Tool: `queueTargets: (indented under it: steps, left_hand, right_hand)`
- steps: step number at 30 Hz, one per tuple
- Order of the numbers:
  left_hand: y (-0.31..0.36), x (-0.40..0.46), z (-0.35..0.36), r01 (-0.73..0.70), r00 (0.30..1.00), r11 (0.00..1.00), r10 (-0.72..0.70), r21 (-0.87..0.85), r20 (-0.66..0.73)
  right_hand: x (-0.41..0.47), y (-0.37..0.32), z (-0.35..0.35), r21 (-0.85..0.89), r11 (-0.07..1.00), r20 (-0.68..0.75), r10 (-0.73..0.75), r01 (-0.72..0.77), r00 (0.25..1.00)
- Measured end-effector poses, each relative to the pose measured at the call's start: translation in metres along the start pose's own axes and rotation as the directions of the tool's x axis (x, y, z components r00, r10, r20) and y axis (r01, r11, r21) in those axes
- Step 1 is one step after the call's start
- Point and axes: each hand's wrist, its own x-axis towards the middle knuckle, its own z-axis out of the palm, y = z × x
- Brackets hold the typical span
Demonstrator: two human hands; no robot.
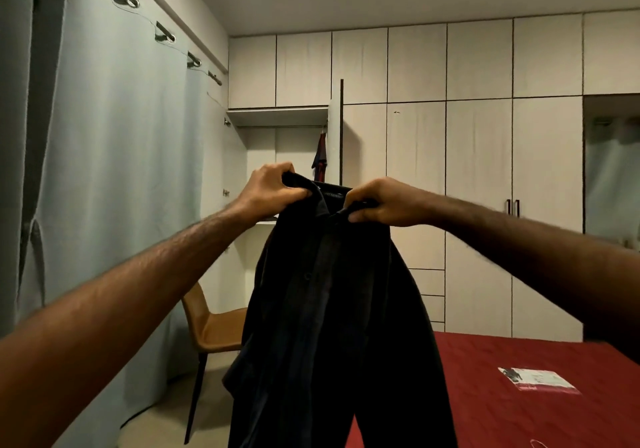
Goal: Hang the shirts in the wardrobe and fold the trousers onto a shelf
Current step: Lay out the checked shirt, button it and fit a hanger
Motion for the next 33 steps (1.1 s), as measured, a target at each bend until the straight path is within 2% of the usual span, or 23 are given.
queueTargets:
  steps: [3,7,12,13,15,18,20,23,24,26,29,31,33]
  left_hand:
    - [0.01,0.002,0.01,-0.028,0.998,1.0,0.028,-0.001,-0.048]
    - [0.019,0.003,0.026,-0.048,0.996,0.999,0.048,0.003,-0.069]
    - [0.025,0.001,0.042,-0.059,0.996,0.998,0.058,-0.016,-0.07]
    - [0.026,-0.001,0.041,-0.067,0.997,0.996,0.065,-0.067,-0.033]
    - [0.025,-0.004,0.036,-0.039,0.99,0.978,0.066,-0.205,0.127]
    - [0.019,-0.008,0.022,0.076,0.931,0.919,0.073,-0.386,0.359]
    - [0.024,-0.01,0.021,0.127,0.921,0.843,0.096,-0.523,0.377]
    - [0.043,-0.009,0.027,0.135,0.918,0.736,0.16,-0.664,0.364]
    - [0.047,-0.009,0.028,0.113,0.913,0.74,0.186,-0.663,0.363]
    - [0.044,-0.012,0.029,0.086,0.896,0.815,0.188,-0.572,0.403]
    - [0.024,-0.027,0.041,0.209,0.858,0.945,-0.053,-0.252,0.511]
    - [0.01,-0.037,0.056,0.203,0.883,0.978,-0.162,-0.047,0.441]
    - [0.005,-0.038,0.067,0.247,0.92,0.967,-0.217,-0.054,0.325]
  right_hand:
    - [-0.008,0.005,0.011,0.156,0.988,-0.126,0.027,-0.007,0.992]
    - [-0.016,0.005,0.029,0.297,0.955,-0.178,0.072,-0.016,0.981]
    - [-0.017,0.005,0.041,0.438,0.897,-0.274,0.205,-0.068,0.94]
    - [-0.018,0.006,0.04,0.437,0.896,-0.294,0.231,-0.084,0.928]
    - [-0.021,0.014,0.035,0.39,0.911,-0.317,0.267,-0.132,0.91]
    - [-0.03,0.03,0.024,0.21,0.971,-0.281,0.173,-0.116,0.944]
    - [-0.033,0.034,0.02,0.182,0.982,-0.212,0.096,-0.057,0.973]
    - [-0.032,0.031,0.017,0.287,0.958,-0.139,0.065,-0.022,0.988]
    - [-0.031,0.029,0.013,0.261,0.965,-0.151,0.067,-0.026,0.986]
    - [-0.032,0.032,0.002,0.193,0.981,-0.234,0.077,-0.032,0.969]
    - [-0.04,0.041,-0.02,0.125,0.989,-0.355,0.114,-0.074,0.928]
    - [-0.049,0.048,-0.036,0.077,0.992,-0.368,0.124,-0.103,0.921]
    - [-0.058,0.055,-0.052,0.06,0.989,-0.359,0.149,-0.137,0.921]
